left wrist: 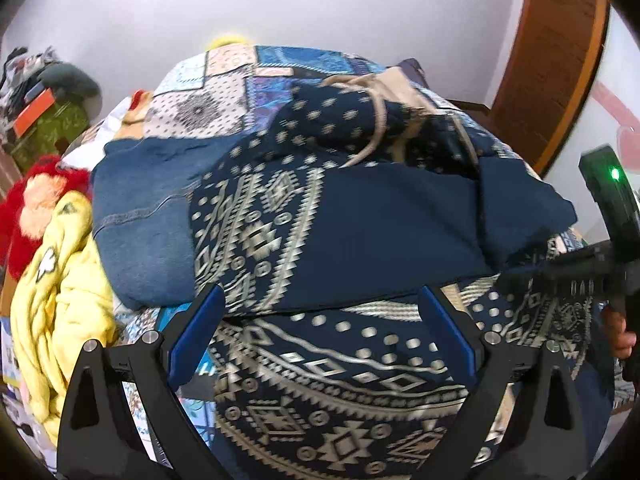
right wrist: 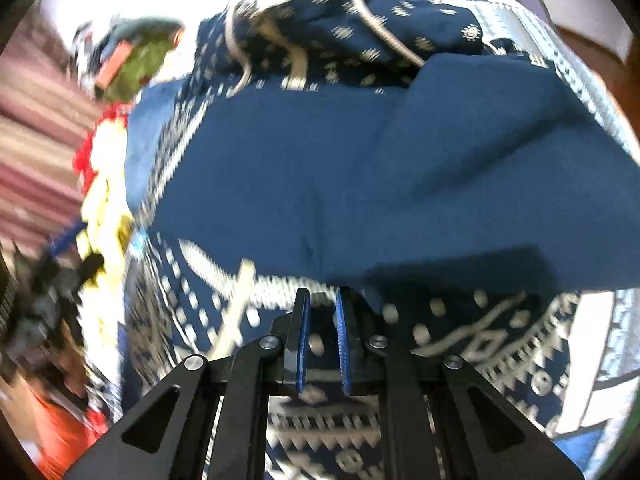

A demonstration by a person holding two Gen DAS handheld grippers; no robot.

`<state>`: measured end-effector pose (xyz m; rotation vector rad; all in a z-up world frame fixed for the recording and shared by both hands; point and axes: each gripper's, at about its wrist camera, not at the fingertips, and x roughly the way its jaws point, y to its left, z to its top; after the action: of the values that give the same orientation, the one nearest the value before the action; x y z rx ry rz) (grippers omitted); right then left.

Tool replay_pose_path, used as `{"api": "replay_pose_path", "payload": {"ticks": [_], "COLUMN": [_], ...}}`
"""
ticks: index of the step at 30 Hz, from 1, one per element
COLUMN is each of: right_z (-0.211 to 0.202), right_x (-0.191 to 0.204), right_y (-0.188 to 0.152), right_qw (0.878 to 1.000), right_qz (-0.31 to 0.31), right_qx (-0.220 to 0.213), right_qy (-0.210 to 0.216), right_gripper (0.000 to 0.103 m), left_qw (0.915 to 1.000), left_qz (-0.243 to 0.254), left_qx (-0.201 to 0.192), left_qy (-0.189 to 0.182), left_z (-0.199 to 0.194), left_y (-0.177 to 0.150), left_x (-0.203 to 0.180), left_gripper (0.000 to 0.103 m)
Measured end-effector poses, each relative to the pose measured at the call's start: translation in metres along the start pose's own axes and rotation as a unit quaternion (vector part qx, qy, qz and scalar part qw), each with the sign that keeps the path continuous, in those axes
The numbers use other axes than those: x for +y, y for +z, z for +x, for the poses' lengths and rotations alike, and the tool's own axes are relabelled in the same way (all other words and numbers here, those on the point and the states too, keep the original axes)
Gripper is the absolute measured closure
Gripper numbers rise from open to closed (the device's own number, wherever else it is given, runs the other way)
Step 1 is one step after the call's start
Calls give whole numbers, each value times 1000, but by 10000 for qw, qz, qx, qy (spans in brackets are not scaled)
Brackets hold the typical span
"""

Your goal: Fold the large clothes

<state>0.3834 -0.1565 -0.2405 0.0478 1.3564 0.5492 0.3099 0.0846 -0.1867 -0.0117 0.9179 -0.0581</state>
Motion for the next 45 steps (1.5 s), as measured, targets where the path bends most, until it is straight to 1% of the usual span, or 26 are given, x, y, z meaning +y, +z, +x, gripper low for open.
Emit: {"api": "replay_pose_path", "payload": {"ticks": [1,3,5,8,10,14,16,19,20,21,23,24,27,30,32,33,34,35,36,37,38,39,40,42,43,45], "right_z": [-5,-16,-35,-73,-99,-137,-152,-170,-173,-176,-178,-179,-176,-172,-169,-168,-167,-167,-166,-166,-165,-164,-164,-164,-163,-163], "right_x": [2,2,-1,-19,-41,-88,-112,-142,-149,-157,-172,-178,-195,-205,-207,-207,-207,-206,-205,-204,-203,-202,-200,-196,-194,-187], "right_y": [-8,-19,-29,-43,-49,-58,-65,-77,-78,-81,-86,-88,-96,-105,-109,-111,-111,-113,-114,-114,-115,-115,-115,-115,-114,-111], "right_qw": [9999,9996,9986,9921,9869,9752,9689,9618,9600,9583,9556,9548,9528,9532,9533,9532,9529,9526,9524,9524,9526,9529,9535,9543,9541,9540], "right_qz": [-135,-261,-409,-448,-221,377,642,925,1007,1100,1297,1367,1616,1808,1832,1837,1831,1825,1821,1815,1811,1809,1805,1787,1764,1684], "right_qx": [8,-44,-298,-909,-1247,-1662,-1813,-1935,-1959,-1973,-1977,-1969,-1977,-1957,-1954,-1937,-1922,-1917,-1910,-1905,-1904,-1905,-1906,-1917,-1948,-2030], "right_qy": [95,81,-157,-737,-995,-1415,-1559,-1702,-1726,-1751,-1760,-1757,-1645,-1427,-1395,-1418,-1469,-1501,-1528,-1539,-1534,-1514,-1484,-1437,-1435,-1427], "right_gripper": [94,94,94,94,94,94,94,94,94,94,94,94,94,94,94,94,94,94,94,94,94,94,94,94,94,94], "left_qw": [10000,9998,9990,9971,9947,9880,9834,9733,9705,9649,9567,9505,9390,9345,9367,9378,9396,9416,9442,9470,9482,9483,9489,9521,9553,9599], "left_qz": [88,211,421,732,989,1439,1655,2055,2162,2370,2666,2887,3263,3397,3379,3366,3343,3302,3231,3148,3110,3107,3097,3011,2900,2735], "left_qx": [-1,-8,-23,-61,-96,-49,87,360,420,507,587,635,726,801,604,517,426,394,385,379,397,415,419,327,240,55], "left_qy": [-31,-65,-130,-188,-275,-552,-732,-953,-982,-1013,-1010,-962,-811,-694,-686,-676,-603,-537,-511,-519,-517,-499,-440,-435,-530,-606], "left_z": [-1,-2,-2,-1,1,12,25,49,54,65,78,89,110,128,134,133,134,135,136,136,137,138,138,131,121,102], "left_y": [4,10,20,33,44,59,64,65,64,62,58,54,46,41,42,44,47,48,52,56,59,60,62,66,71,79], "left_x": [-9,-22,-45,-77,-105,-161,-191,-238,-249,-268,-291,-308,-339,-354,-361,-362,-363,-365,-364,-363,-362,-363,-361,-355,-347,-332], "left_gripper": [5,5,5,5,5,5,5,5,5,5,5,5,5,5,5,11,23,29,38,52,61,80,94,95,95,96]}}
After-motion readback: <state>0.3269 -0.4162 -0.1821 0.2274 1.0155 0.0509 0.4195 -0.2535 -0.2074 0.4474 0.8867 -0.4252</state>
